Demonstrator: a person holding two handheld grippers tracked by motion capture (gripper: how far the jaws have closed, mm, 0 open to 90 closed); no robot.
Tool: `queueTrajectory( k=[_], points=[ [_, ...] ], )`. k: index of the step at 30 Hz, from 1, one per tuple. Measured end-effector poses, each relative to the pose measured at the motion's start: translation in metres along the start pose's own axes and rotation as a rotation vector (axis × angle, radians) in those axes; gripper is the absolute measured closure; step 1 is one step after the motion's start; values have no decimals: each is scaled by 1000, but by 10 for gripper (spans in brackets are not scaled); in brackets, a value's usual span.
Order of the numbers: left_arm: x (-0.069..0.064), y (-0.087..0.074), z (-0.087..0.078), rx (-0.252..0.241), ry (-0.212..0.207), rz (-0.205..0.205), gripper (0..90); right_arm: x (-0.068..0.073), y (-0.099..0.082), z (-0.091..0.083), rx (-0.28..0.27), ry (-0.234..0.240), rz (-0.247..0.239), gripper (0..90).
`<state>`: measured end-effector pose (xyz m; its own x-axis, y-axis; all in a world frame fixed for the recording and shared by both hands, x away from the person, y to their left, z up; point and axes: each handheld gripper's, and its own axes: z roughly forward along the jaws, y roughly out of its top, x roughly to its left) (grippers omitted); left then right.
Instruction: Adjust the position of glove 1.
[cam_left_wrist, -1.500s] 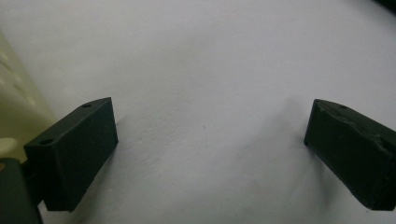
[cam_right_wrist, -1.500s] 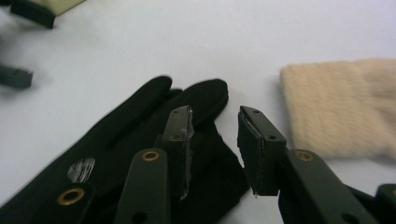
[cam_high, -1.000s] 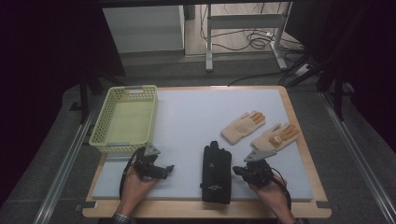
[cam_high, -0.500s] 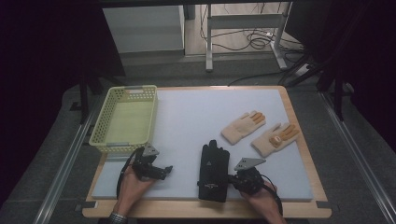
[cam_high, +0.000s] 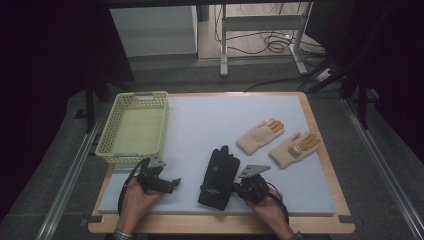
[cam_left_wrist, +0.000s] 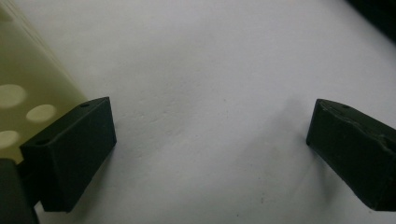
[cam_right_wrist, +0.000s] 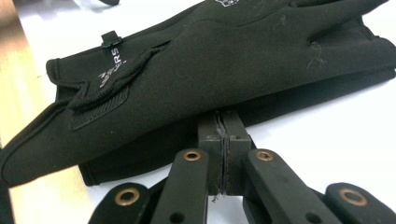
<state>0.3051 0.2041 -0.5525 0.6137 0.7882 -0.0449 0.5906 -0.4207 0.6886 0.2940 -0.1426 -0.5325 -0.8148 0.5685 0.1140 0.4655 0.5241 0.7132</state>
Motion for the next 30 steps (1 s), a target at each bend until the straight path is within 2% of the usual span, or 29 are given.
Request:
queueTrajectory(
  k=[17, 22, 30],
  points=[
    [0, -1, -1, -5, -1, -5, 24, -1, 27, 33, -16, -10, -5, 871],
    [3, -8, -7, -11, -22, 18, 50, 0, 34, 41, -22, -7, -3, 870],
    [3, -10, -9, -10, -18, 16, 49, 3, 47, 57, -25, -9, -24, 868]
  ],
)
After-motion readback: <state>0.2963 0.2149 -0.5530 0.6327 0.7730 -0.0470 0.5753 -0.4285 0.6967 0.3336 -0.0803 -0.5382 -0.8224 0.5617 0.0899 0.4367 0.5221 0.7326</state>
